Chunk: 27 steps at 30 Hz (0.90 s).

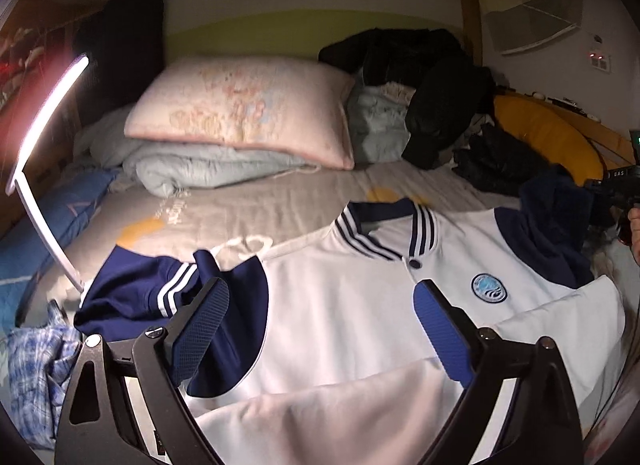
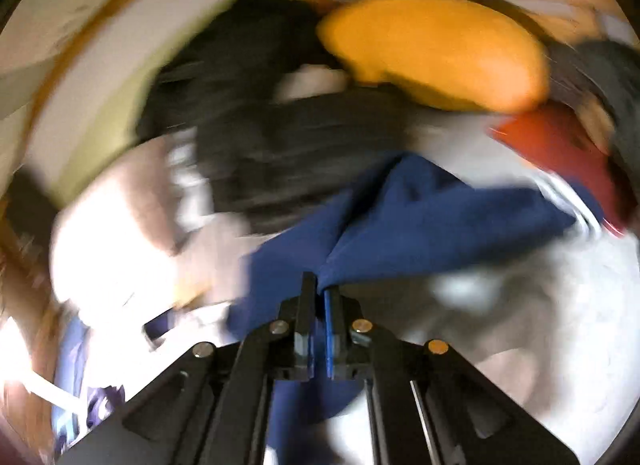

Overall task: Fold large clothes
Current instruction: 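Lay the navy sleeve across the jacket body with the right tool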

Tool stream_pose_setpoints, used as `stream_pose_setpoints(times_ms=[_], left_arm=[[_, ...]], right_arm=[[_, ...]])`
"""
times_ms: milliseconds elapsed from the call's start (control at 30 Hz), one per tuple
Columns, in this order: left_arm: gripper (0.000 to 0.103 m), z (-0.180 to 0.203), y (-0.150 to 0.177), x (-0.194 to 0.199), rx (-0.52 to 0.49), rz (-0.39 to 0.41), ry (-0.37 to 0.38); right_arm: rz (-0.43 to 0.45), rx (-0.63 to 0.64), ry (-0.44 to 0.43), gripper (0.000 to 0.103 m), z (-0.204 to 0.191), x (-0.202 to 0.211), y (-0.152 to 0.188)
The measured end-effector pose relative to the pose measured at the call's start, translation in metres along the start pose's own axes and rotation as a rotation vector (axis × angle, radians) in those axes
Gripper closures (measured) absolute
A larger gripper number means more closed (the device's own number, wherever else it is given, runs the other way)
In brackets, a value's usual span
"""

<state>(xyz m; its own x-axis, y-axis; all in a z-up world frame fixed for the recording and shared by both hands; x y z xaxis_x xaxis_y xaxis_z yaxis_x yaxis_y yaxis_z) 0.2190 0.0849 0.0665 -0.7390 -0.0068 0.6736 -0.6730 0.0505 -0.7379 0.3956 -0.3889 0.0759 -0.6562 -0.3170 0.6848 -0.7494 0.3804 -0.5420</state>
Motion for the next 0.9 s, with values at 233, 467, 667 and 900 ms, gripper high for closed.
stream_pose_setpoints(times_ms=[233, 467, 667, 900], left_arm=[[0.01, 0.004, 0.001, 0.007, -0.011, 0.01, 0.008], [0.01, -0.003, -0.001, 0.01, 0.009, 0.015, 0.009], [0.01, -0.01, 0.004, 0.011, 0.022, -0.01, 0.043], [0.01, -0.016, 0.005, 0.013, 0.028, -0.008, 0.039]], right_arm=[[-0.106, 0.303, -0.111, 0.1, -0.118, -0.002, 0.073], [-0.327, 0.487, -0.058, 0.1, -0.187, -0.085, 0.179], [-0.415, 0.636, 0.018, 0.088, -0.204, -0.113, 0.222], [-0.311, 0.595, -0.03, 0.07, -0.199, -0.057, 0.198]])
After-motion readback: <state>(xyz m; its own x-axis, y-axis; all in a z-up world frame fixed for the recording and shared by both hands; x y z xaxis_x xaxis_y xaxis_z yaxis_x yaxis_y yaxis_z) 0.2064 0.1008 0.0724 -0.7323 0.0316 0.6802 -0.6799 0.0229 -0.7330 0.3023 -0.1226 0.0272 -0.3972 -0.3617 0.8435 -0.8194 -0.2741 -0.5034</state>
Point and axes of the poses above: each gripper's, at about its wrist camera, not at the fingertips, and x roughly against the way its jaws point, z to its right, y to its underside, the point moved 3 cm from there along -x, roughly the way its jaws point, and after that the axes turned 11 degrees about -z, right-handed, at the moved point
